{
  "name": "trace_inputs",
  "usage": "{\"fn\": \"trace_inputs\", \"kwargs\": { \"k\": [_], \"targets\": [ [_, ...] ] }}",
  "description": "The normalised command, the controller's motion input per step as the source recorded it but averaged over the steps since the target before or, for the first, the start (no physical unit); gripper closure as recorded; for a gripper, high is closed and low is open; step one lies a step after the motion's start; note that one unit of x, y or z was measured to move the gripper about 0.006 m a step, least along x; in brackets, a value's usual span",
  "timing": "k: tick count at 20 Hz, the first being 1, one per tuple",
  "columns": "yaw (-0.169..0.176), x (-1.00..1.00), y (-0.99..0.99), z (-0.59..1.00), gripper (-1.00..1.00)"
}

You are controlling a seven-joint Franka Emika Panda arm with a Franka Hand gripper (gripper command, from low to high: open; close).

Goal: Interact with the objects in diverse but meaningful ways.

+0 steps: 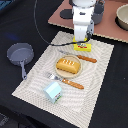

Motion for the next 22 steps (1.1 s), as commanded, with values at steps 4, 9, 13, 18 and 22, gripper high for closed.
{"fn": "trace_inputs", "kwargs": {
  "k": [4,9,13,18,22],
  "targets": [
    [0.020,-0.07,0.07,-0.08,-1.00],
    [-0.053,0.00,0.00,-0.05,-1.00],
    [-0.221,-0.11,-0.16,0.16,-1.00],
    [-0.164,-0.15,-0.23,0.24,-1.00],
    [-0.111,0.03,-0.20,0.71,-1.00]
  ]
}}
